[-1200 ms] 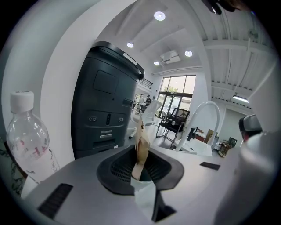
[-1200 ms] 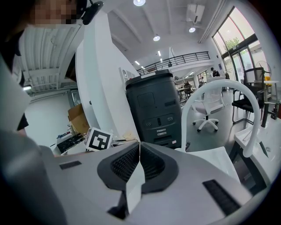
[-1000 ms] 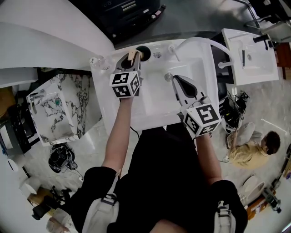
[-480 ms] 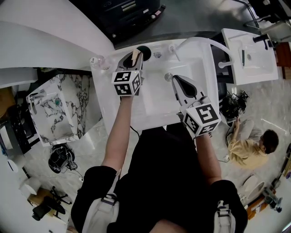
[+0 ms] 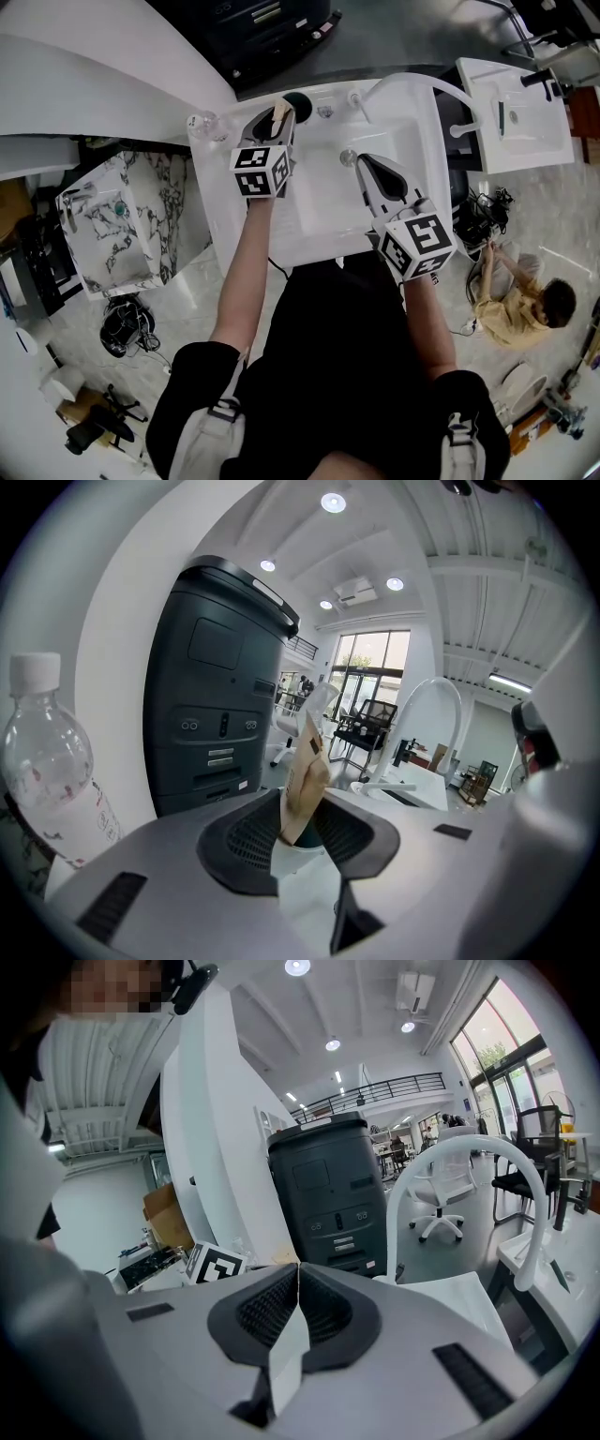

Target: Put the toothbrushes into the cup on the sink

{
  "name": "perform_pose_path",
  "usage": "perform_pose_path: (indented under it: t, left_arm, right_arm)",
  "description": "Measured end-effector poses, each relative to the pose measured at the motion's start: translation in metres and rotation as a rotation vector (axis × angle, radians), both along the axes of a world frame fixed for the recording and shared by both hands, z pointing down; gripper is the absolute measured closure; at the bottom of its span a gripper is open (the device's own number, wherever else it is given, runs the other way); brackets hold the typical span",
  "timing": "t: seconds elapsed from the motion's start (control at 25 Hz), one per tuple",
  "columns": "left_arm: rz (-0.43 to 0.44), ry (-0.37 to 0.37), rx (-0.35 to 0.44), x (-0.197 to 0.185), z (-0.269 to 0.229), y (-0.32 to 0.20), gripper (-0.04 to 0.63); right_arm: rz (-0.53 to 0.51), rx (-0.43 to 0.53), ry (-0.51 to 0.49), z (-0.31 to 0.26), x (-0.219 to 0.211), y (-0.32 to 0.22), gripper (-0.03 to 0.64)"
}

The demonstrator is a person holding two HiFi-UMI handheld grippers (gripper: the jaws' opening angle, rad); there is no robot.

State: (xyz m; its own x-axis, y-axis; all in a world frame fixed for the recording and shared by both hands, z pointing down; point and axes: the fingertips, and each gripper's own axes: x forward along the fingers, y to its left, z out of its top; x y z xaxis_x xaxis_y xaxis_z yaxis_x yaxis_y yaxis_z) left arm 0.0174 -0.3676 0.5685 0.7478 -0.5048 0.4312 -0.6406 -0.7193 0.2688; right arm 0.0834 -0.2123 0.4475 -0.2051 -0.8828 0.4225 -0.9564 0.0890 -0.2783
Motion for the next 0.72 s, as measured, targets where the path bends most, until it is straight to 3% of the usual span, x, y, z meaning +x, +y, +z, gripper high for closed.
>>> perform_pose_path:
  t: [0.72]
  left_arm:
    - [-0.092,-0.018,0.034,-0.022,-0.023,0.064,0.489]
  right_arm:
    - [-0.090,0.047,-0.035,-0.011,-0.001,0.037,0.586]
